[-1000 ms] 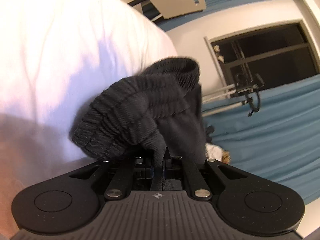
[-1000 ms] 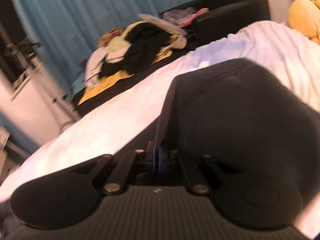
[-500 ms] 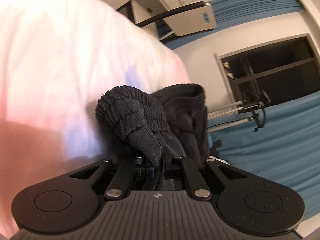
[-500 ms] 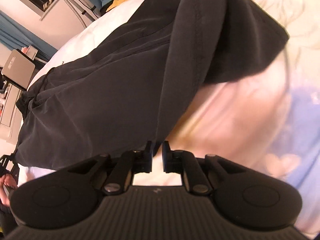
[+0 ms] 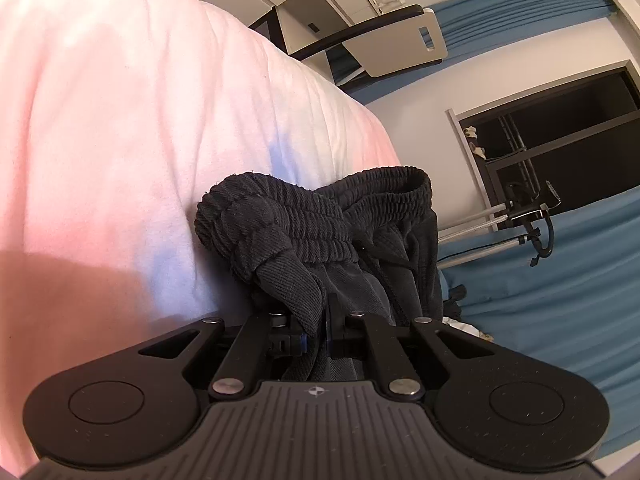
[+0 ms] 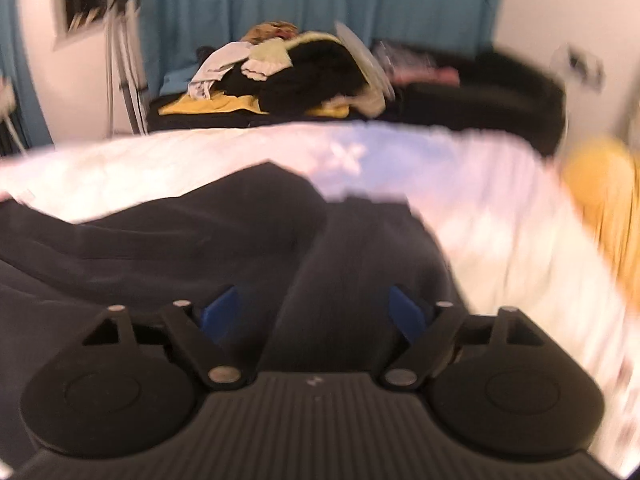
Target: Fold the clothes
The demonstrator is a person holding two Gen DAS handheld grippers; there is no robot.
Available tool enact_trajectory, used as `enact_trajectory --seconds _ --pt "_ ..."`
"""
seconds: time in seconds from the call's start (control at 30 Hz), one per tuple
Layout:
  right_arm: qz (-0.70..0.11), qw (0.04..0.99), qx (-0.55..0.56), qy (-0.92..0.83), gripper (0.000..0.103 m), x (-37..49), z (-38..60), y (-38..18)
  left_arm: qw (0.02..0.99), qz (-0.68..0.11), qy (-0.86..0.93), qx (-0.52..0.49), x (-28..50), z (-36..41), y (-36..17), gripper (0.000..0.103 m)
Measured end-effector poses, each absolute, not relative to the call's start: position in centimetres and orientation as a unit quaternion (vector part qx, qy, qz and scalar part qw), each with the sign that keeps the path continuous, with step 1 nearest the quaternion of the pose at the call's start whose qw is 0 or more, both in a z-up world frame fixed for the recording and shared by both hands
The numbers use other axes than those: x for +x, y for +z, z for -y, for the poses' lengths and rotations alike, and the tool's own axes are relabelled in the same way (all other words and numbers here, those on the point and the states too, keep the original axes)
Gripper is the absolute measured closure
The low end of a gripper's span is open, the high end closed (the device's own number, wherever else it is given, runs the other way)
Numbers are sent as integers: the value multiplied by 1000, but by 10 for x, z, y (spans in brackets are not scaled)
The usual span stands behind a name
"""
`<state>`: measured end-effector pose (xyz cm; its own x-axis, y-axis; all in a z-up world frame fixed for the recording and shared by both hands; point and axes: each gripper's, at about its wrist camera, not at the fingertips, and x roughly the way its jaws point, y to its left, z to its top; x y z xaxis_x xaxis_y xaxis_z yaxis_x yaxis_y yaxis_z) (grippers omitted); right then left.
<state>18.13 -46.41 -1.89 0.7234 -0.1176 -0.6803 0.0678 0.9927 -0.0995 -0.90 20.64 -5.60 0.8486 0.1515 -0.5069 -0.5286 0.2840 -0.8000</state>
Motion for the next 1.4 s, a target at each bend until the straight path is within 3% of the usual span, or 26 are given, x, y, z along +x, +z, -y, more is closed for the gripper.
enact_trajectory --seconds 0.13,0.2,0.27,0.3,0.37,0.47,0.63,0.73,0.93,1.03,1.2,1.4 --pt "-380 911 -122 -107 19 229 446 -52 791 -172 219 -545 -7 -205 -55 94" --pt "-390 900 -139 -137 24 238 455 -66 792 -175 220 -541 -3 -206 -57 94" --pt "-382 901 -131 -162 51 238 467 -71 793 -178 220 -540 0 -208 -59 94" --pt "-376 906 -110 -161 55 234 474 -67 792 -179 219 -541 2 -209 -60 94" --pt "-362 916 -70 -158 79 224 486 -57 789 -181 216 -546 5 -212 -63 94" --pt "-318 935 -11 -155 96 196 504 -28 783 -181 209 -557 6 -218 -63 94" --pt "-231 953 112 -159 97 122 554 15 786 -163 182 -568 -4 -224 -54 95" --pt "-193 939 211 -190 97 58 593 13 782 -161 173 -576 -14 -230 -49 95" --pt "-290 863 344 -232 98 -24 637 -85 773 -187 187 -576 -29 -239 -52 95" --pt "-292 853 361 -240 99 -35 636 -114 780 -198 195 -561 -29 -235 -50 95" --pt "-276 861 365 -224 99 -3 636 -79 784 -210 192 -552 -20 -237 -38 95" --pt "-155 915 339 -153 99 36 611 44 772 -218 179 -570 -12 -247 -24 95"
